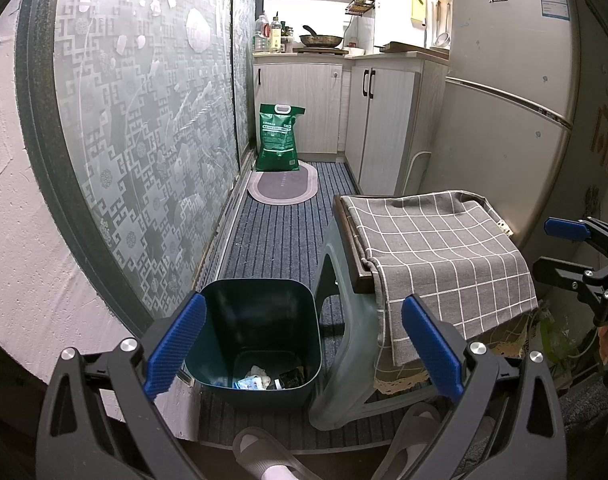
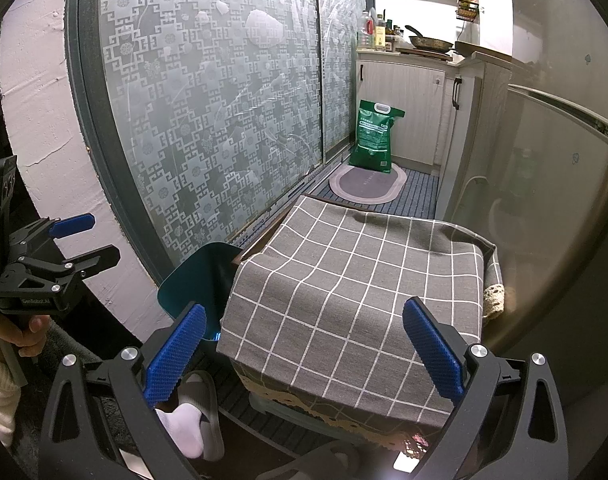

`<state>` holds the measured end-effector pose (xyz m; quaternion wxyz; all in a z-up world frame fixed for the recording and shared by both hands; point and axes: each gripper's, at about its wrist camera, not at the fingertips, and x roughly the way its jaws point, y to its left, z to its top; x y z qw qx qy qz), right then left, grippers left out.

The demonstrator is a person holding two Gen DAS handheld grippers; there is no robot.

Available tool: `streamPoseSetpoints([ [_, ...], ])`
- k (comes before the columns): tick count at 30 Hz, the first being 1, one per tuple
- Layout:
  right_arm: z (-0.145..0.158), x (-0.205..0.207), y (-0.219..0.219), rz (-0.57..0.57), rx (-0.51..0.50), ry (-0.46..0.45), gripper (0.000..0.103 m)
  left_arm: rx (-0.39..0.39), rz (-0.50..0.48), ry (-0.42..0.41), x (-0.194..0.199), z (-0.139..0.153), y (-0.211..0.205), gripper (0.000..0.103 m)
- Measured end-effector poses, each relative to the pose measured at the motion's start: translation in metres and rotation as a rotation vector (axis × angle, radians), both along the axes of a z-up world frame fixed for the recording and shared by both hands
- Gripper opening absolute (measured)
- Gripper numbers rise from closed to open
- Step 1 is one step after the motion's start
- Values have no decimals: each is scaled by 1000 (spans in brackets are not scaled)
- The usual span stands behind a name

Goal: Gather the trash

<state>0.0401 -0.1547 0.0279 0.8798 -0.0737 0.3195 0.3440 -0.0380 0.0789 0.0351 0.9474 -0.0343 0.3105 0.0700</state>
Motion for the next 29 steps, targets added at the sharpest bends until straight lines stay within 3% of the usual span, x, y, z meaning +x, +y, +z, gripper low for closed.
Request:
streamPoseSetpoints([
  [29, 0, 0, 0, 0, -1, 0, 100, 3, -2, 1, 0, 0, -2, 100],
])
